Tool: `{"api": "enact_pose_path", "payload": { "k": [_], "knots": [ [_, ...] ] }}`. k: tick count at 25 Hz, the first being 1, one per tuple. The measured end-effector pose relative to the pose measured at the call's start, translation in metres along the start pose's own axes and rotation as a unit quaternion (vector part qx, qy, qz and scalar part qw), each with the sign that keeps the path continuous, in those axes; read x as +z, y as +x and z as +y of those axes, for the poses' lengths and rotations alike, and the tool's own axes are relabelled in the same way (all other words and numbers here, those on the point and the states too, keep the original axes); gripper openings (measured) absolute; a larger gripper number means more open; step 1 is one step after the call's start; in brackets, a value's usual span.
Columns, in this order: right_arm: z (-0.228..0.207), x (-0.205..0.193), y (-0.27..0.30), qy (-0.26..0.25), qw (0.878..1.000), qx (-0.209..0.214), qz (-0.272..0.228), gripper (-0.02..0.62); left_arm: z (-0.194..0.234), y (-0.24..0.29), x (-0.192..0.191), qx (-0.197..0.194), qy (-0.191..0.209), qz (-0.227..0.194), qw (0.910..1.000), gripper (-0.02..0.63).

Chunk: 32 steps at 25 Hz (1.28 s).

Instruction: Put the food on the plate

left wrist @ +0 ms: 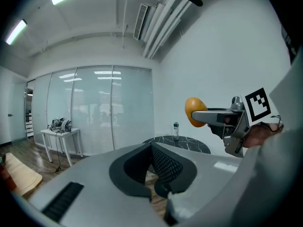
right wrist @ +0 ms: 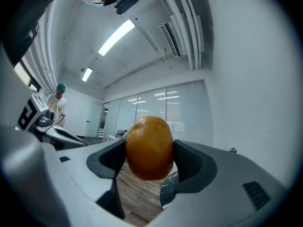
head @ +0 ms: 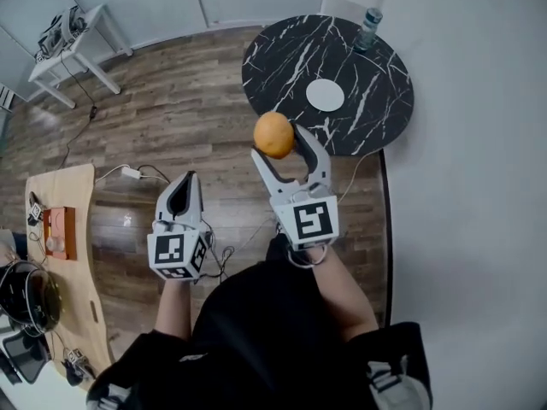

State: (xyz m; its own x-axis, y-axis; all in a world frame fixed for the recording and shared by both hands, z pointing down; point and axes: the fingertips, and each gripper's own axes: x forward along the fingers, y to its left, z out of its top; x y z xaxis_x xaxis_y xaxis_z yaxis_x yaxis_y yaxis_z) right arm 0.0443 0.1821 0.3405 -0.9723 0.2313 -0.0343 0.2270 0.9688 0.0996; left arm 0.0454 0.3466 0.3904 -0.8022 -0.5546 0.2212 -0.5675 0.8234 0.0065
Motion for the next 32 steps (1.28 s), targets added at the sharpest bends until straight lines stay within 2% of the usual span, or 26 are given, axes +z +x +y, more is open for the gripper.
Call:
{"api": "enact_pose_path", "payload": {
  "k": [8,15,20,25,29,32],
  "knots": [
    [-0.094,-0.007,0.034,0.015,1.000,-0.007,-0.001,0.307,-0.038,0.091,0.034,-0.027,0.030,0.011,0.9991,0.000],
    [-0.158,-0.070,0.032,0.083,0.994,-0.037,0.057,0.307,-0.082,0.167,0.018,-0.083,0.021,0.071,0.9937,0.000],
    [-0.183,-0.104,0.027,0.097,0.990,-0.058,0.083,0.307,-0.106,0.213,0.001,-0.129,0.019,0.111,0.9853,0.000],
    [-0.201,-0.132,0.032,0.108,0.985,-0.078,0.110,0.307,-0.123,0.259,-0.007,-0.176,0.024,0.123,0.9764,0.000],
    [-0.219,-0.152,0.042,0.107,0.979,-0.106,0.135,0.307,-0.137,0.300,-0.018,-0.222,0.035,0.146,0.9635,0.000],
    [-0.230,-0.177,0.054,0.114,0.972,-0.130,0.158,0.307,-0.144,0.331,-0.027,-0.261,0.044,0.164,0.9502,0.000]
  ]
}}
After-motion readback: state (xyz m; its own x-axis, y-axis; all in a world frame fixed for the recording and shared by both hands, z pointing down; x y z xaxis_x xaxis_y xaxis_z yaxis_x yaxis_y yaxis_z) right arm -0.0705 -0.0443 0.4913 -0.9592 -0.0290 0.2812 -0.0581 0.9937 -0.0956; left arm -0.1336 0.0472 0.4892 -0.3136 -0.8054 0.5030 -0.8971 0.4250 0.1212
